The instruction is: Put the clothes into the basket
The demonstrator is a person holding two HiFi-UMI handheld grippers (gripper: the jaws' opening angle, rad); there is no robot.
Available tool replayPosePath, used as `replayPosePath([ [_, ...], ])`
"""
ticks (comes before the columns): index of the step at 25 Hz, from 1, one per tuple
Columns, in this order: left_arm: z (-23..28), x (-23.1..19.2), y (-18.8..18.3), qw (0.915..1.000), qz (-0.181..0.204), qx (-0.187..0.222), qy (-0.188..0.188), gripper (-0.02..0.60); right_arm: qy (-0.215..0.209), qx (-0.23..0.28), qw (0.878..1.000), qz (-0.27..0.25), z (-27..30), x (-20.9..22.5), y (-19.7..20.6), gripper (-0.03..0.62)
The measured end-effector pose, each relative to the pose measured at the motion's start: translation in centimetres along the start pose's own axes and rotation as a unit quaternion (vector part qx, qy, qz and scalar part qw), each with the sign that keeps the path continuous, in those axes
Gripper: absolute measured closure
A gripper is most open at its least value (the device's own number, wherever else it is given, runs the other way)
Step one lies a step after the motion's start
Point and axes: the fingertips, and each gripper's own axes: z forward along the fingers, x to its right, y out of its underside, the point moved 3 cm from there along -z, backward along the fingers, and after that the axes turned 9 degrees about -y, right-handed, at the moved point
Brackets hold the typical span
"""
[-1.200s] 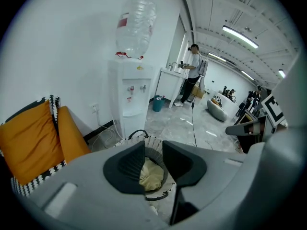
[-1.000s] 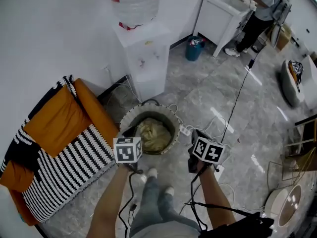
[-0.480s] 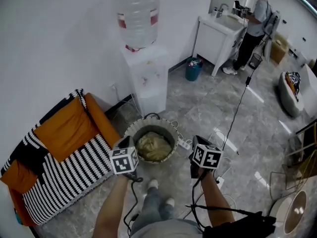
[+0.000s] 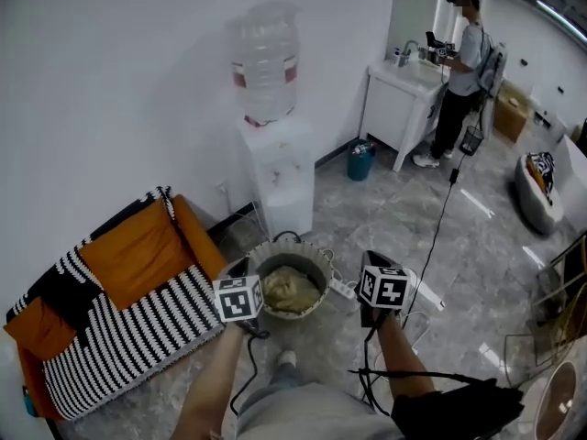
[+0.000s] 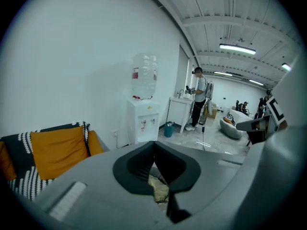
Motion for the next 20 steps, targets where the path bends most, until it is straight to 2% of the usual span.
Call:
replayPosePath([
  [8,-0.3,-0.9,-1.4,0.9997,0.013,0.013,-0.013,0.573,-0.032,-0.005,0.999,0.014,0.5,-1.9,-0.4,0.591],
  [20,0.2,-1.9,-2.0,0.9998,0.003,0.016,-0.009,0.574,-0.034,-0.005,0.999,0.005,1.3,-3.7,-1.4,0.591],
])
